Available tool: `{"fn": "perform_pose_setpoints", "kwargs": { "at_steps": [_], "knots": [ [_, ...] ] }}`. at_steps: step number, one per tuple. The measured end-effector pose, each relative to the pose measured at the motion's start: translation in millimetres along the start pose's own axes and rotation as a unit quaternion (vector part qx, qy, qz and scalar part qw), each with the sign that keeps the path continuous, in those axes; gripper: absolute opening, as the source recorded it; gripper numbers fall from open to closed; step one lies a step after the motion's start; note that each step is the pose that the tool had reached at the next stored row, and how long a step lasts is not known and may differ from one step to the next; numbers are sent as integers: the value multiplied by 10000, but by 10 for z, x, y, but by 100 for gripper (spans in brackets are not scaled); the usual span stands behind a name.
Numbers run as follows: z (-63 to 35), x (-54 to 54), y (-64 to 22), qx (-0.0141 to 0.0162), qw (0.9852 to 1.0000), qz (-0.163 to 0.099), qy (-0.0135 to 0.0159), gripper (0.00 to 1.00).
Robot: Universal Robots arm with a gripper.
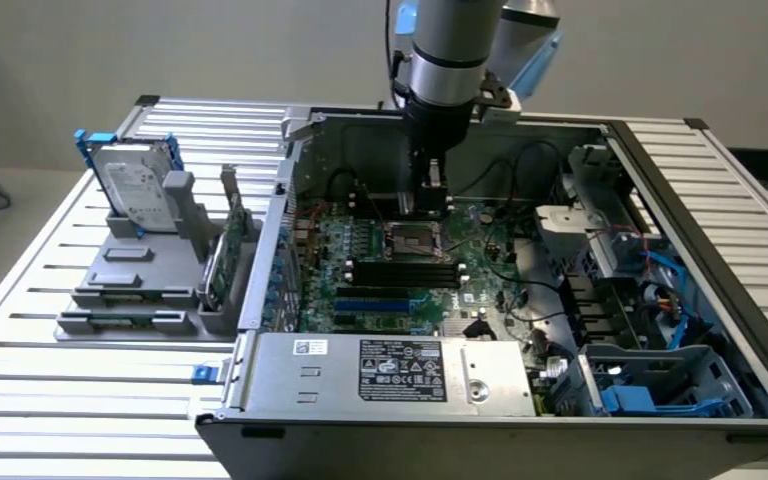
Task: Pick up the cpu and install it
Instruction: 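Place the cpu into insertion slot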
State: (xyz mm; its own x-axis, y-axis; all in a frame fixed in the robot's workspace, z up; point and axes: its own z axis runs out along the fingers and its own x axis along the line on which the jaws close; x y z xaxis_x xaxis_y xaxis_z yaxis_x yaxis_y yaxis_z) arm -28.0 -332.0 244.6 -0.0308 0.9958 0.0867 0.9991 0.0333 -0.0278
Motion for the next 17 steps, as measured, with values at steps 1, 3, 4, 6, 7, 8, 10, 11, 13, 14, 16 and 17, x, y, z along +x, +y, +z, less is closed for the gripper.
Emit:
{"fn": "perform_pose_setpoints", "kwargs": {
  "at_steps": [1,3,4,6,7,8,10,11,13,14,16,17],
  "knots": [
    [13,0,-18,-1,10000,17,-10,54],
    [32,0,-59,-4,10000,46,-14,54],
    [37,-1,-74,-4,10000,63,-16,54],
    [39,-11,-88,-6,10000,81,-16,54],
    [40,-15,-89,-7,10000,86,-14,54],
    [40,-16,-89,-7,10000,89,-14,54],
    [38,-30,-90,-6,10000,90,-15,54],
    [37,-48,-91,0,10000,94,-15,54],
    [34,-82,-93,2,9999,107,-14,54],
    [33,-101,-93,3,9999,109,-14,54],
    [35,-116,-94,2,9999,121,-21,54],
    [40,-118,-94,0,9999,136,-34,54]
  ]
}}
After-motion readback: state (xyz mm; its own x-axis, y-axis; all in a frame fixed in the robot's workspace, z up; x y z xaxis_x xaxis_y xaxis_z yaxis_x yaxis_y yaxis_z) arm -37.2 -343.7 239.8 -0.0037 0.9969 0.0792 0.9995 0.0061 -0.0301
